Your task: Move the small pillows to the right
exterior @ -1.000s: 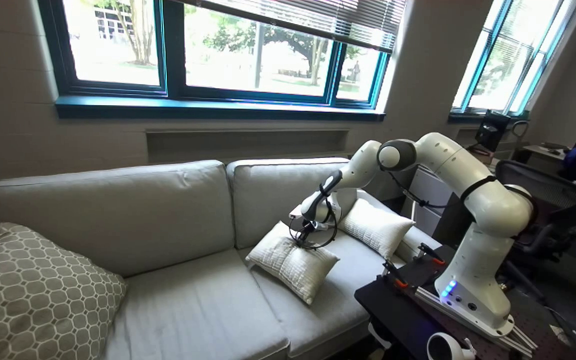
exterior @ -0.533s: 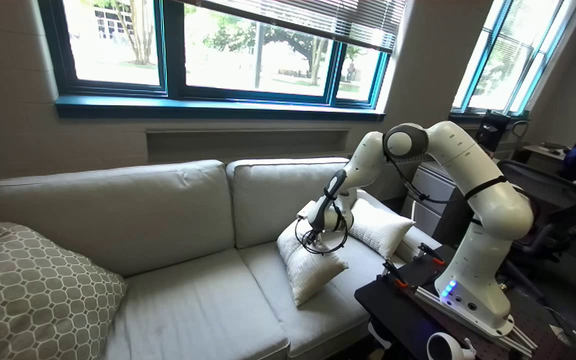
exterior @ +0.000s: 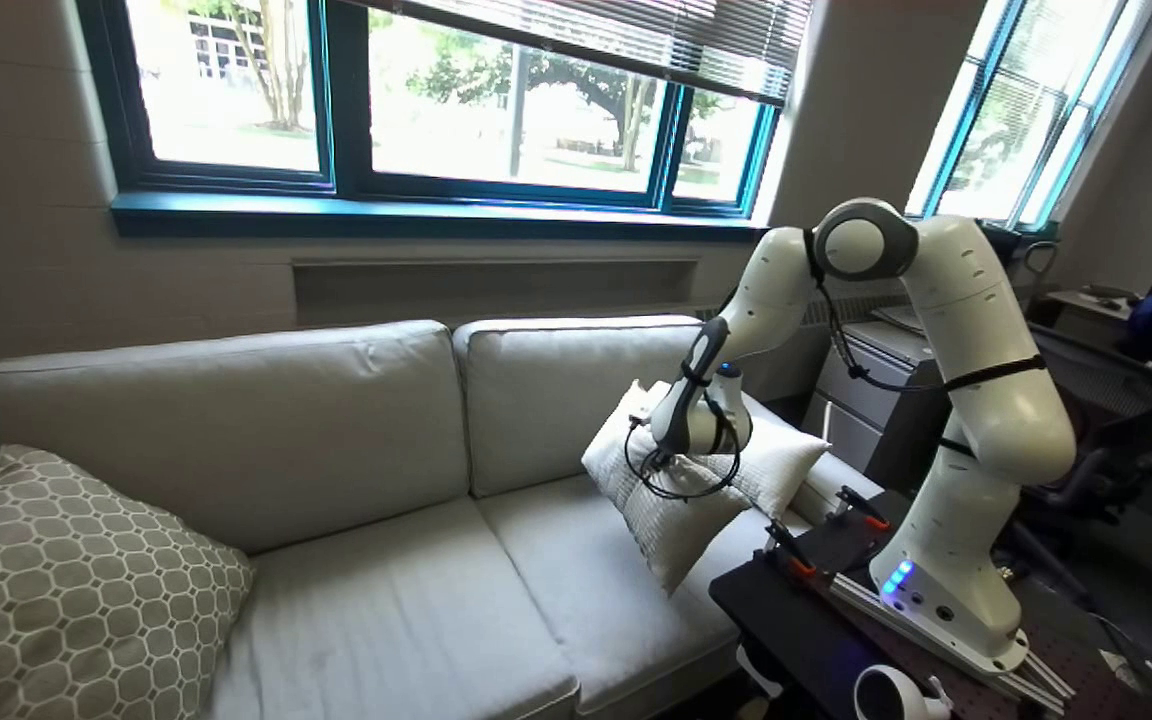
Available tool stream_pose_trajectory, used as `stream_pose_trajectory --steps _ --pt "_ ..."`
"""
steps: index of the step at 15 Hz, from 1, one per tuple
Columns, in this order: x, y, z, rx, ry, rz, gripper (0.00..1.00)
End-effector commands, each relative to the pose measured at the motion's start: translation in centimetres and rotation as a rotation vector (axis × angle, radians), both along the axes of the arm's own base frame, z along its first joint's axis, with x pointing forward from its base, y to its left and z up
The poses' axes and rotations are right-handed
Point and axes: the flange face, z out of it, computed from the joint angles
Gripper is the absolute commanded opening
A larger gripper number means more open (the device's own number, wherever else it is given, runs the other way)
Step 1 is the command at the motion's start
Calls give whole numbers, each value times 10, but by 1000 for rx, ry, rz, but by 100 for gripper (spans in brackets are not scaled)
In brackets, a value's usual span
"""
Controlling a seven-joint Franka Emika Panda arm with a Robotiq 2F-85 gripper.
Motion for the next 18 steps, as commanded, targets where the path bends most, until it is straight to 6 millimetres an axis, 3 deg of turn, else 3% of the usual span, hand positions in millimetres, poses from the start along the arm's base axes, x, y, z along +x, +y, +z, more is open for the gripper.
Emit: stream_pose_trajectory --steps 1,5,9,14,18 --pt "-28 -40 51 -27 -9 26 3" --pt "-47 -102 71 -53 14 75 3" --pt "-50 -177 74 -52 69 138 3" --pt "-25 -254 60 -7 122 198 4" --pt "9 -290 34 86 128 157 3"
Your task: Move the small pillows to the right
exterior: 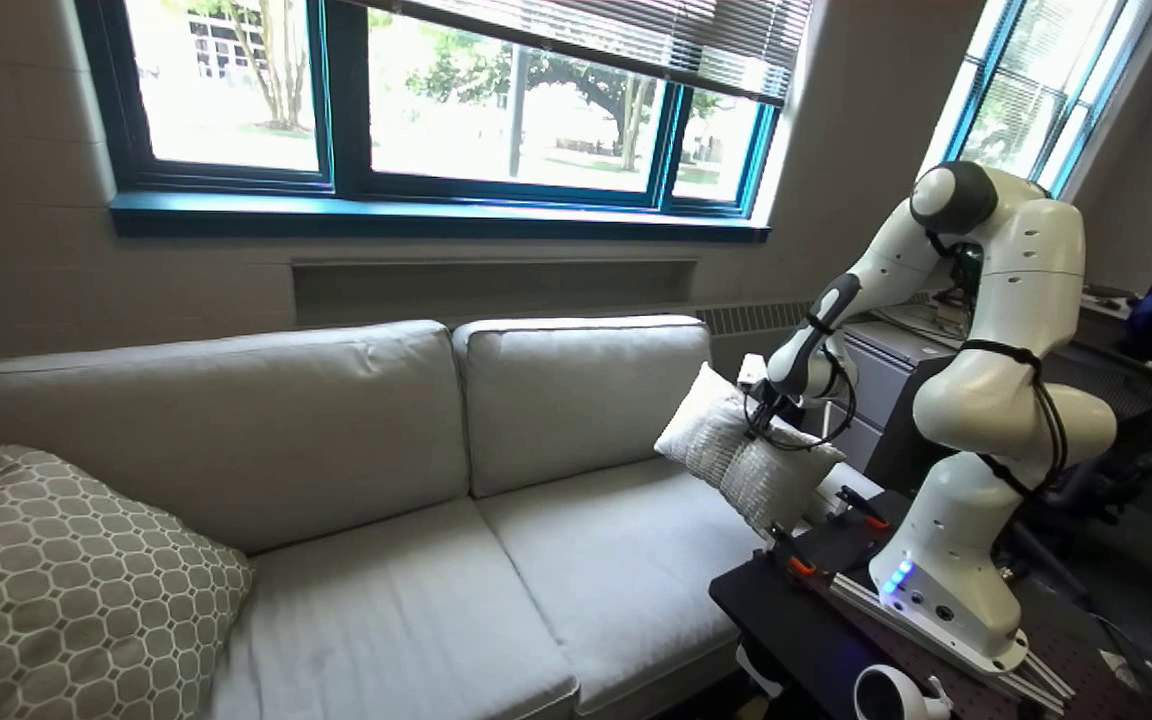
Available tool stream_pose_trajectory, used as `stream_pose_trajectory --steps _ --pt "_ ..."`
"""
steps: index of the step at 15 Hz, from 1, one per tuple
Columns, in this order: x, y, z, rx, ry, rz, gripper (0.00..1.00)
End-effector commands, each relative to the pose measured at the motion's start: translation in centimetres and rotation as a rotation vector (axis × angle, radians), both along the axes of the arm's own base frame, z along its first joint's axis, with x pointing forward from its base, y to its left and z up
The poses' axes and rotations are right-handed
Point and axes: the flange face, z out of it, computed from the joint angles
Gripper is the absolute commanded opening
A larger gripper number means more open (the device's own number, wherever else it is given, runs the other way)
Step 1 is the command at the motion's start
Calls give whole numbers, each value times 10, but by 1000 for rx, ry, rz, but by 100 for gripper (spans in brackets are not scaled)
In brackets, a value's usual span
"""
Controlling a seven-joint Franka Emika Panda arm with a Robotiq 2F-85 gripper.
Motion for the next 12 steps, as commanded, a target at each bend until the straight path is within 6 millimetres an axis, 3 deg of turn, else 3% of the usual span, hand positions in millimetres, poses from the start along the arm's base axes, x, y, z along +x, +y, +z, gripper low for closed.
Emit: stream_pose_trajectory --steps 1,4,9,12 --pt "39 -23 -24 73 2 -27 3" --pt "61 -35 -54 137 39 -55 3" --pt "97 -37 -104 238 122 -92 3" --pt "115 -38 -116 256 158 -133 3"
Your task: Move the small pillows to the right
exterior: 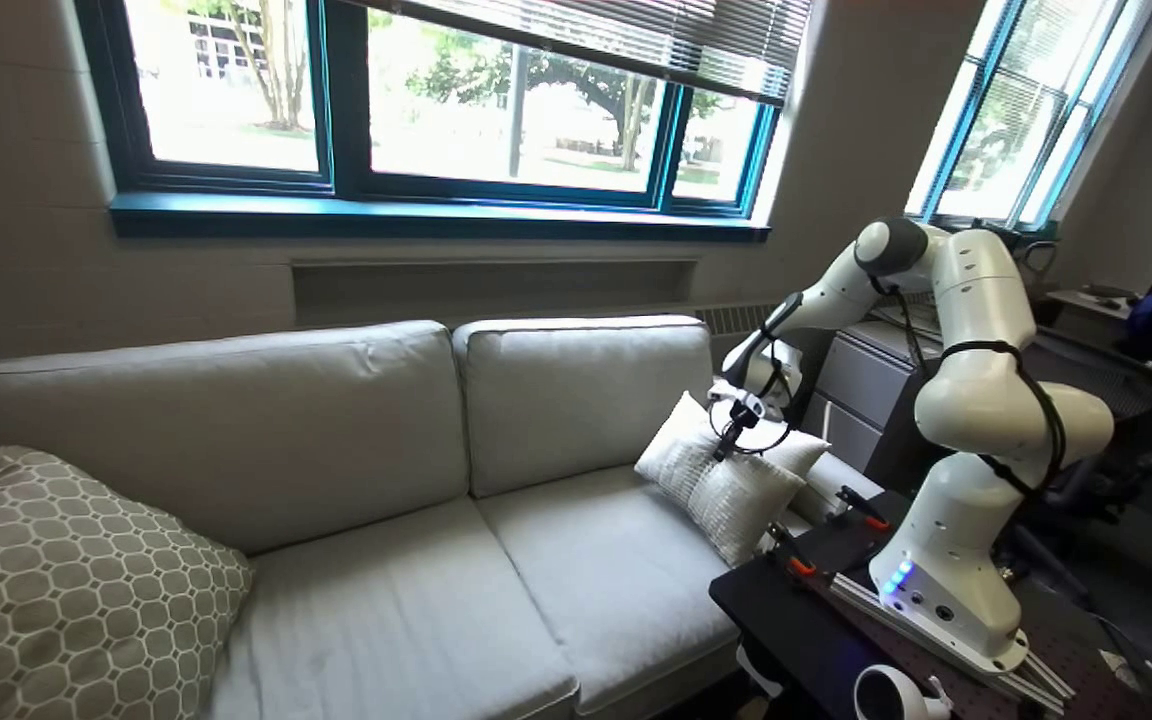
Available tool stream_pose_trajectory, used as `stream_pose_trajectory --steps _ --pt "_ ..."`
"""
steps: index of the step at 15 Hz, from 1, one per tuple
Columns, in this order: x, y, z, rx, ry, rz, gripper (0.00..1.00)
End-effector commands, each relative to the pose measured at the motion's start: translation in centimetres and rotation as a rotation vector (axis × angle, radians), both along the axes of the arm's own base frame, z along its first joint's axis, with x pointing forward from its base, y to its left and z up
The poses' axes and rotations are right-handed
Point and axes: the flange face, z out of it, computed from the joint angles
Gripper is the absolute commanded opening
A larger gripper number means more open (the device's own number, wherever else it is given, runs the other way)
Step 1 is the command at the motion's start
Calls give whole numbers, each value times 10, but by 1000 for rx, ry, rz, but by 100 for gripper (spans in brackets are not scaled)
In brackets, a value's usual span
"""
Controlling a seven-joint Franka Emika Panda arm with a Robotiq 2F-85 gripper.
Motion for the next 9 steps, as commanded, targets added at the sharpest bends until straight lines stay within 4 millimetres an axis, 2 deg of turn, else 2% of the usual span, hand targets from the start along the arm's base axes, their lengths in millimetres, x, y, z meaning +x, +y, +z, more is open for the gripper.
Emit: stream_pose_trajectory --steps 1,4,9 --pt "30 -8 -4 8 18 -33 4" --pt "37 -18 2 -9 26 -63 3" --pt "39 -43 18 -53 13 -106 3"
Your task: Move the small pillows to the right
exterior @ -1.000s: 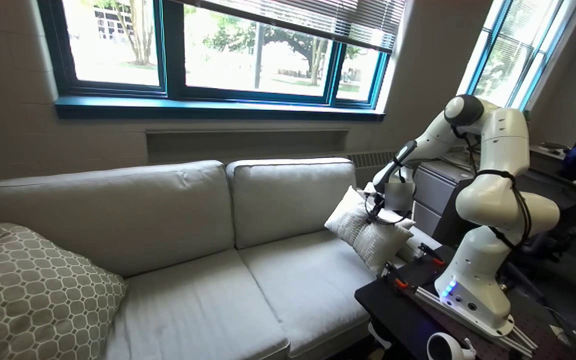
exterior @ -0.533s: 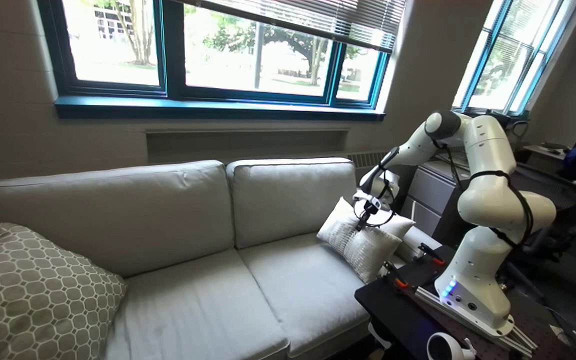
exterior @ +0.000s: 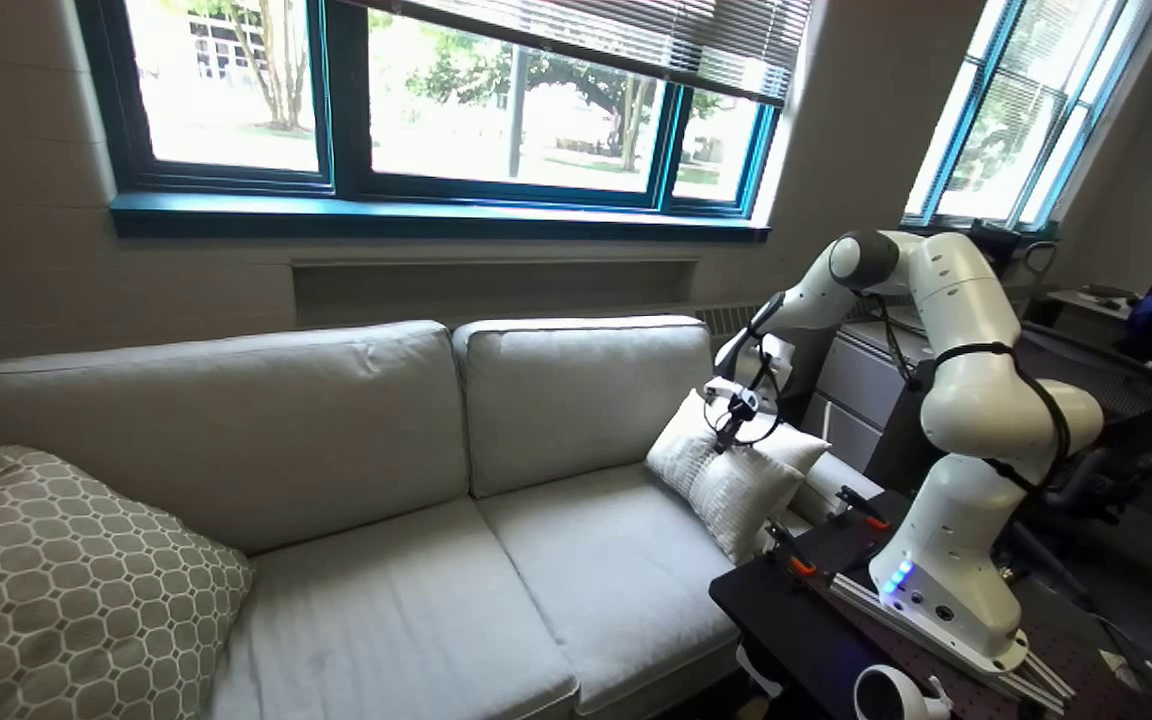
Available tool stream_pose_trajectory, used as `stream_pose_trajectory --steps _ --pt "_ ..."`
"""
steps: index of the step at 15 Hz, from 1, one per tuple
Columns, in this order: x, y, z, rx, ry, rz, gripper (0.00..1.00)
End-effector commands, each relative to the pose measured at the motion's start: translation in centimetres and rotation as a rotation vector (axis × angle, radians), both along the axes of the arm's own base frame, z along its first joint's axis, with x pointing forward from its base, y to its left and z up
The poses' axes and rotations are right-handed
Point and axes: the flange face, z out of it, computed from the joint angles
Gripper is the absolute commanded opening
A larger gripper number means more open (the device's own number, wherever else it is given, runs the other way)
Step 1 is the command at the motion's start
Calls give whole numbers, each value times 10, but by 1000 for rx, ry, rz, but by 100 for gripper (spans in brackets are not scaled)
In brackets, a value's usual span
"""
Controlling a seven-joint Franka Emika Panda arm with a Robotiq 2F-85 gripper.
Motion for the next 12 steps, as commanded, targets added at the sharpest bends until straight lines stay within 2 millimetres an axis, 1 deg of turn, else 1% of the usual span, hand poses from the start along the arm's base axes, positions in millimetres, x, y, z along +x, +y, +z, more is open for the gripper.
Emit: stream_pose_trajectory --steps 1,6,9,11,12 --pt "7 -17 20 -16 -11 -31 3" --pt "13 -39 24 -53 4 -64 4" --pt "21 -50 30 -66 -4 -87 4" --pt "27 -55 29 -64 -4 -92 4" --pt "31 -57 26 -54 -2 -89 3"
